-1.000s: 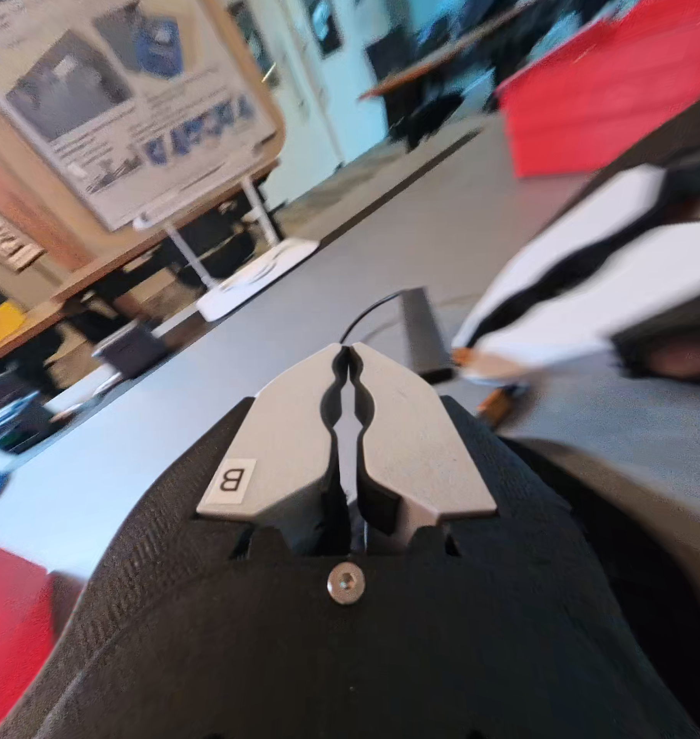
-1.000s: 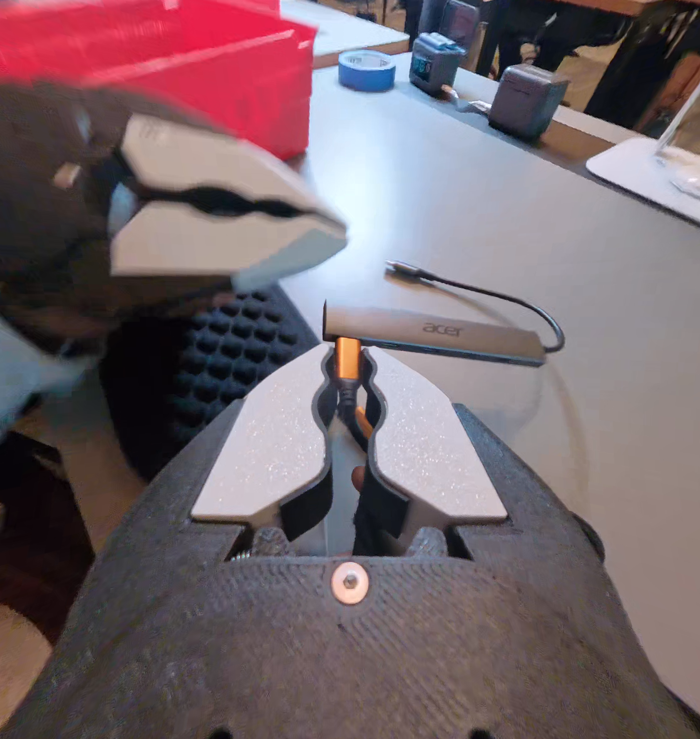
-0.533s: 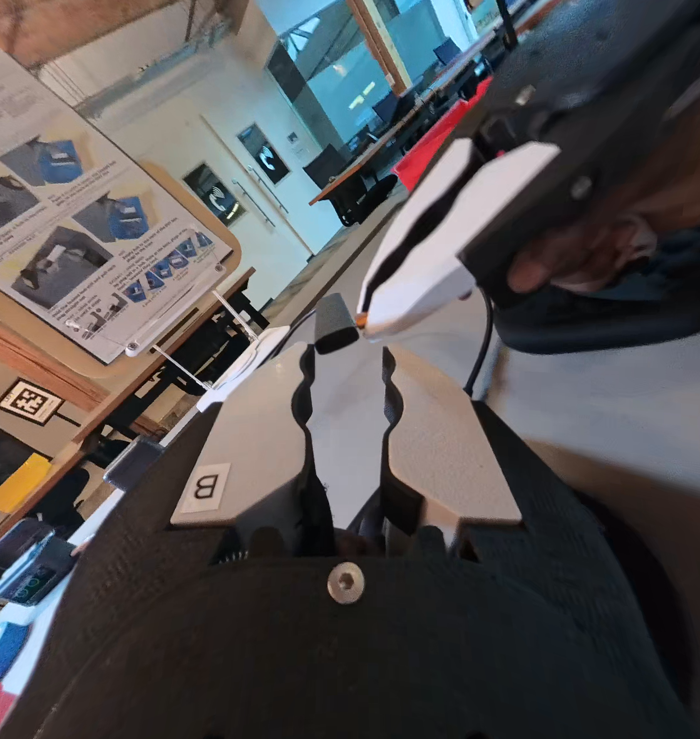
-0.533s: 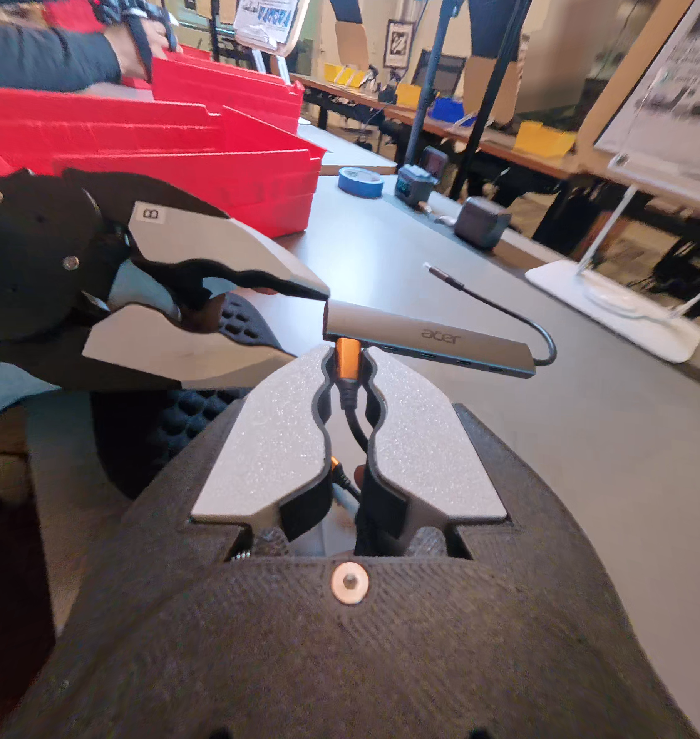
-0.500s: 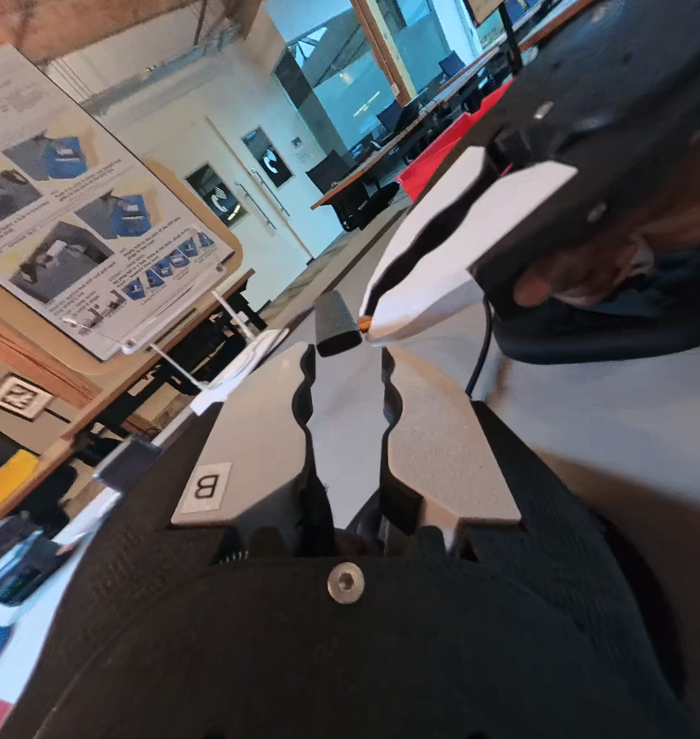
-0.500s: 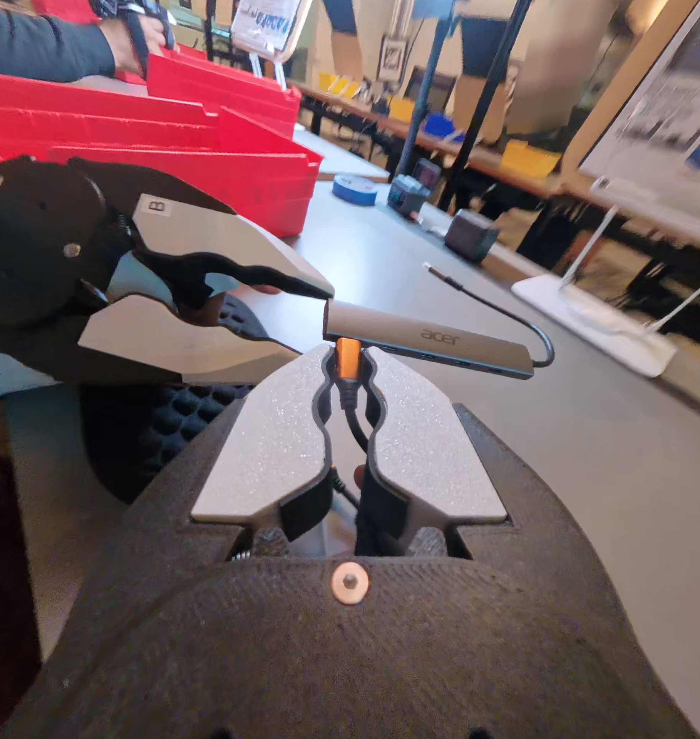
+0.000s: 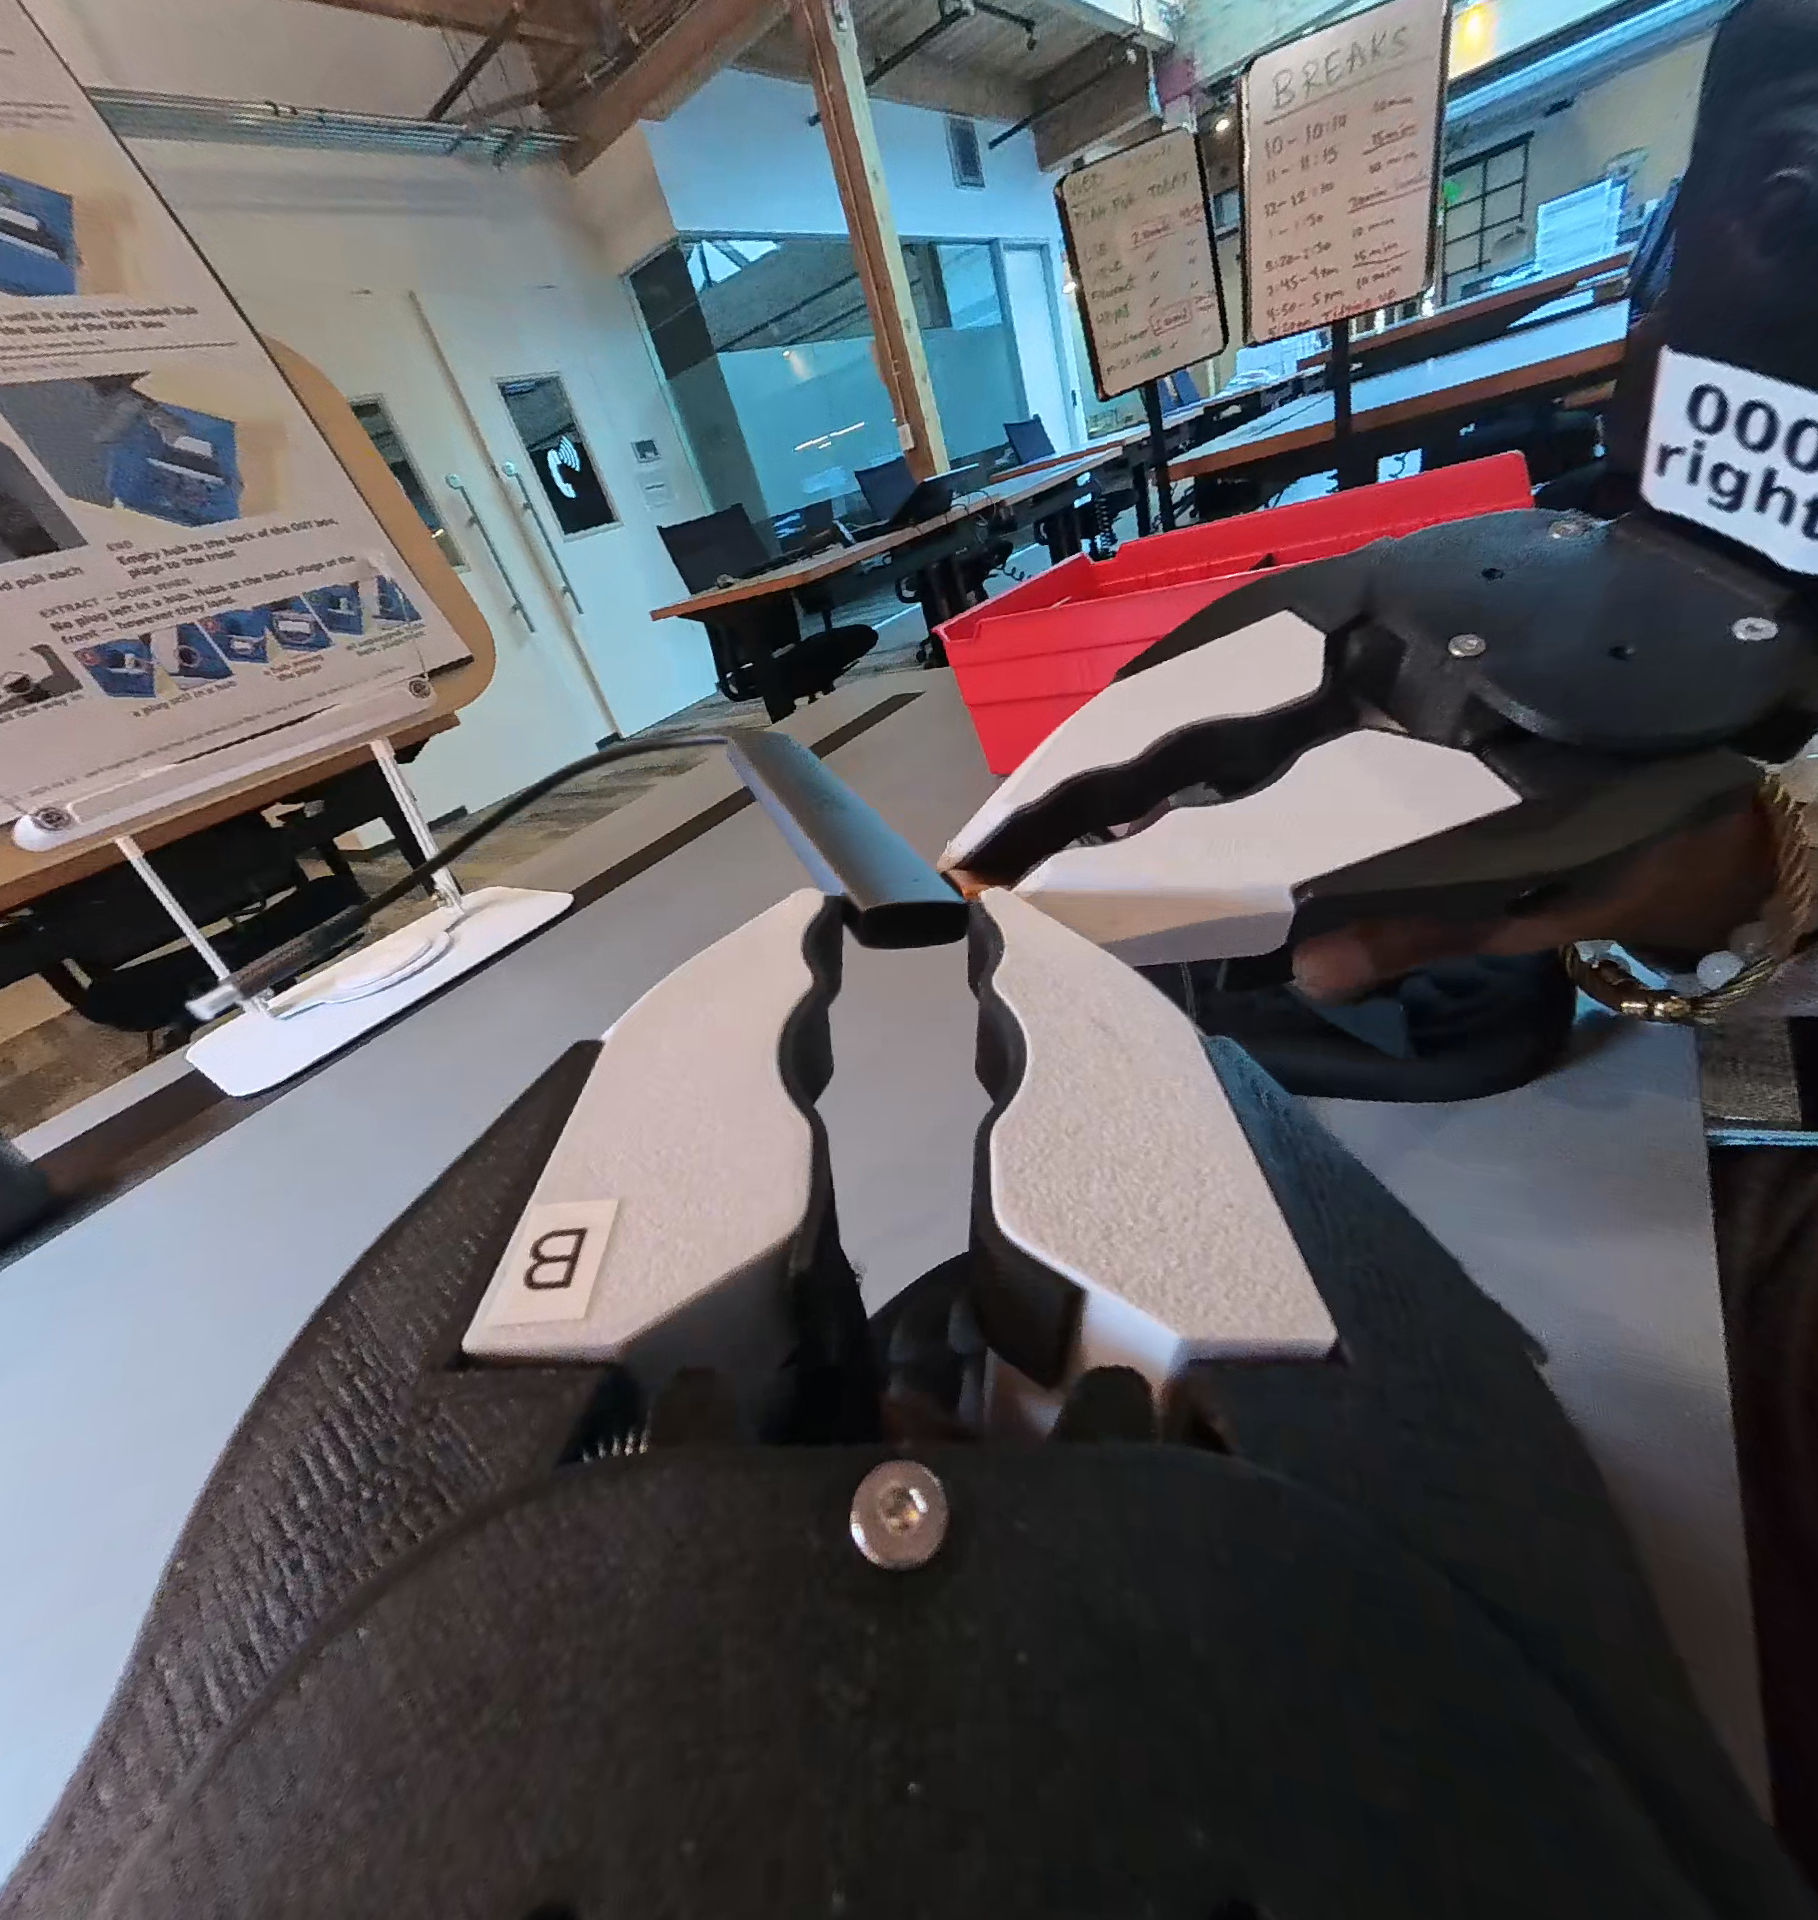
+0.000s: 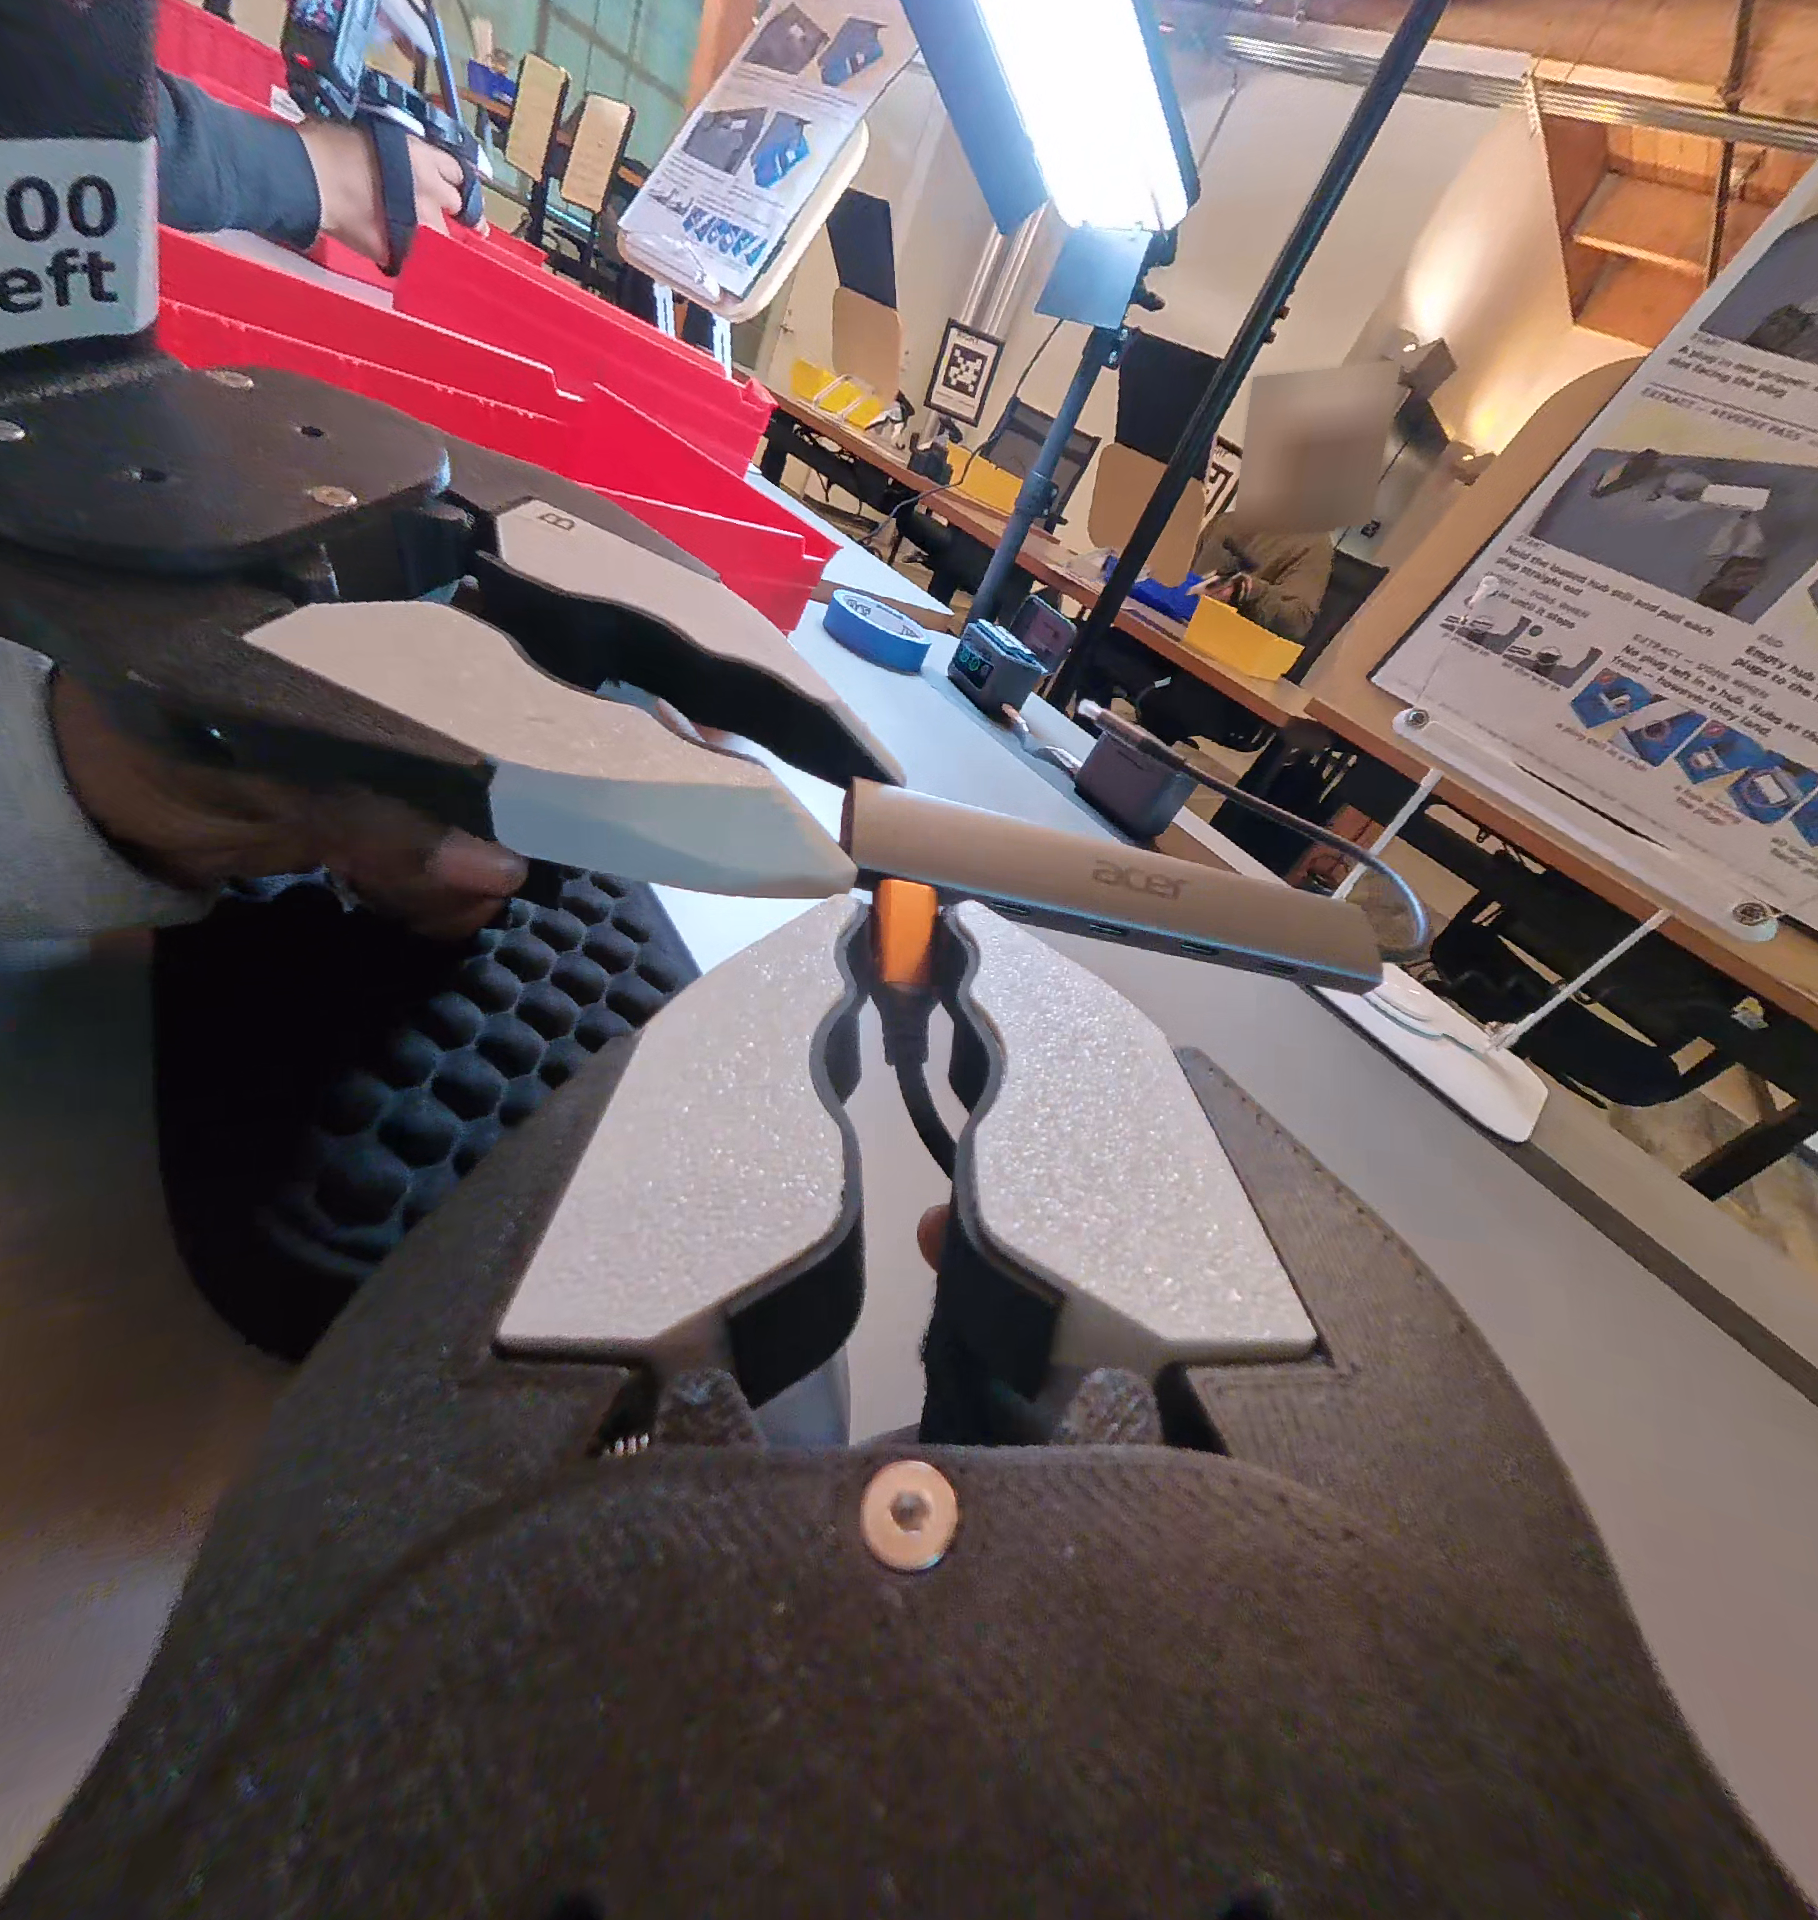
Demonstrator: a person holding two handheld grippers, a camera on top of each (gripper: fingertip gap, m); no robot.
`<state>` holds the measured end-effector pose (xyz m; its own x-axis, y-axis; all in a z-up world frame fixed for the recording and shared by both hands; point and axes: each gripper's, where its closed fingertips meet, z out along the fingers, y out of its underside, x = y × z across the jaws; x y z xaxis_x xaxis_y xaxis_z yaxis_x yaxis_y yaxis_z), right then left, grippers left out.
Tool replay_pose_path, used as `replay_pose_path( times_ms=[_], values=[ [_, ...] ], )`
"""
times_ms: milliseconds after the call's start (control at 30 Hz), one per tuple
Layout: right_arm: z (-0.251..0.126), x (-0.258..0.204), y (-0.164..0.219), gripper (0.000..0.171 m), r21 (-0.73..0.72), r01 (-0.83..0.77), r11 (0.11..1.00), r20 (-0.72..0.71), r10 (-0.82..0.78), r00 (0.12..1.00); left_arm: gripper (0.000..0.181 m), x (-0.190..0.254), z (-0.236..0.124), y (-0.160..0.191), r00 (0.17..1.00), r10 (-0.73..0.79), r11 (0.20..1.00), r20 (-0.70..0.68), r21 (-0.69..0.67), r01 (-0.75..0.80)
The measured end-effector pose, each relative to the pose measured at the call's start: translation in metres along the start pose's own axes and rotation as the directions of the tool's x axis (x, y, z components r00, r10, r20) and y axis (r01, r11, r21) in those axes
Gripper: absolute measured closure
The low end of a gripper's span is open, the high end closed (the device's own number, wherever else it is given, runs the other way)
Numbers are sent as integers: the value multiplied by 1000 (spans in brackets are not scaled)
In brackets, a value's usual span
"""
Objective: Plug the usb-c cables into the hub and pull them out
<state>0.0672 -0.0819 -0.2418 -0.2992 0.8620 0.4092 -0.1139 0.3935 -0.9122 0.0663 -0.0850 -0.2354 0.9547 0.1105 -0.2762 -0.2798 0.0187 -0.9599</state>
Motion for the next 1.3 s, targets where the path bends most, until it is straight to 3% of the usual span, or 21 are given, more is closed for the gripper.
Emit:
replay_pose_path(
  times_ms=[33,133,400,467,567,667,733,800,867,933,1033,1100,1167,1233,1300],
  values=[
    [1,0,0,159,-6,-2,1000,-1,2,1000,158,-1,0,1,1000,5,1000,11,-6,-5],
    [4,3,6,159,-52,-15,999,-18,14,1000,159,-6,3,4,992,89,996,92,-31,-86],
    [10,7,16,159,-124,-31,992,-59,24,998,161,-15,9,14,972,123,989,201,-110,-103],
    [12,8,16,158,-132,-44,990,-71,35,997,174,-14,11,15,963,160,983,217,-129,-134],
    [13,10,16,159,-129,-65,990,-67,56,996,170,-16,12,14,965,124,987,229,-131,-96],
    [8,11,14,159,-107,50,993,-55,-56,997,156,-17,10,14,990,-24,994,139,-98,38],
    [2,11,2,159,-39,314,949,-72,-316,946,143,-17,7,6,981,-190,980,44,-45,192],
    [-4,11,-10,160,-2,551,834,-112,-548,829,130,-14,1,-2,917,-388,921,-90,-20,388],
    [-9,3,-21,160,77,676,733,-95,-670,736,128,-7,-3,-13,805,-543,832,-238,-22,554],
    [-12,-8,-26,160,142,736,661,-50,-738,673,129,9,-3,-25,680,-618,755,-394,-57,654],
    [-10,-11,-22,160,139,794,592,-19,-800,600,169,14,5,-29,638,-642,717,-425,-41,696],
    [-7,-7,-15,159,109,778,619,5,-783,622,170,12,8,-23,704,-614,762,-356,-34,647],
    [-3,-4,-11,158,76,692,718,24,-695,719,171,10,9,-21,758,-583,795,-295,-14,606],
    [1,-2,-11,157,43,565,824,10,-566,825,171,4,9,-22,775,-581,795,-248,29,606],
    [4,-7,-6,158,15,483,876,-18,-483,876,171,1,7,-19,765,-599,782,-238,29,622]
  ],
)
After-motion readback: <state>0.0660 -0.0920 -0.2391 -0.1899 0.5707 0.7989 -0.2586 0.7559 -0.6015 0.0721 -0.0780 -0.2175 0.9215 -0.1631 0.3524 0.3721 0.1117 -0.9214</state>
